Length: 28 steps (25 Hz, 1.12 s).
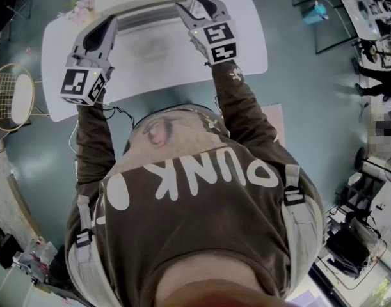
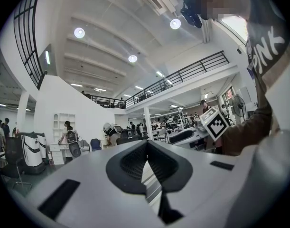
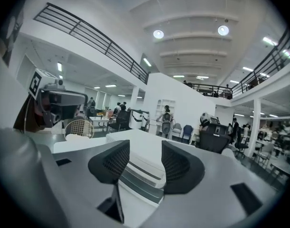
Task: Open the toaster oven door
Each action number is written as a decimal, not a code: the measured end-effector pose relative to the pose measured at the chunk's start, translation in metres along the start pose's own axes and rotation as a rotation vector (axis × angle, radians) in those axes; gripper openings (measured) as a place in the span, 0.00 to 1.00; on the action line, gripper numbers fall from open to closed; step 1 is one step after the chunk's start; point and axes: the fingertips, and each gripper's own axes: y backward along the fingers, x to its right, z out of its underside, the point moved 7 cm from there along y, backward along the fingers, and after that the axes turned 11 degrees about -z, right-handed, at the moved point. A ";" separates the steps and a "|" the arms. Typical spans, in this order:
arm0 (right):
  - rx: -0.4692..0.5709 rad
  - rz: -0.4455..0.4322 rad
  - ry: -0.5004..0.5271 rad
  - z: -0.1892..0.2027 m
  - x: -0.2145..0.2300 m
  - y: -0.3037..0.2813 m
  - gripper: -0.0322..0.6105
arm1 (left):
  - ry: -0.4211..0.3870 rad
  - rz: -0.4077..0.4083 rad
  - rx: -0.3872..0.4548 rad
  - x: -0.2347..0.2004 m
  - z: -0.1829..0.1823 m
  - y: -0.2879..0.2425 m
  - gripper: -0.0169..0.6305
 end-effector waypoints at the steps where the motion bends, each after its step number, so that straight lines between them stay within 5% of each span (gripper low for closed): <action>1: -0.021 0.019 -0.027 0.007 0.007 -0.004 0.40 | 0.001 0.000 -0.001 0.000 0.000 0.000 0.03; 12: -0.228 0.161 -0.292 0.074 0.062 -0.066 0.42 | 0.020 0.002 -0.016 -0.012 0.008 -0.001 0.03; 28: -0.334 0.222 -0.446 0.095 0.074 -0.091 0.21 | 0.031 -0.024 -0.023 -0.029 0.015 0.008 0.03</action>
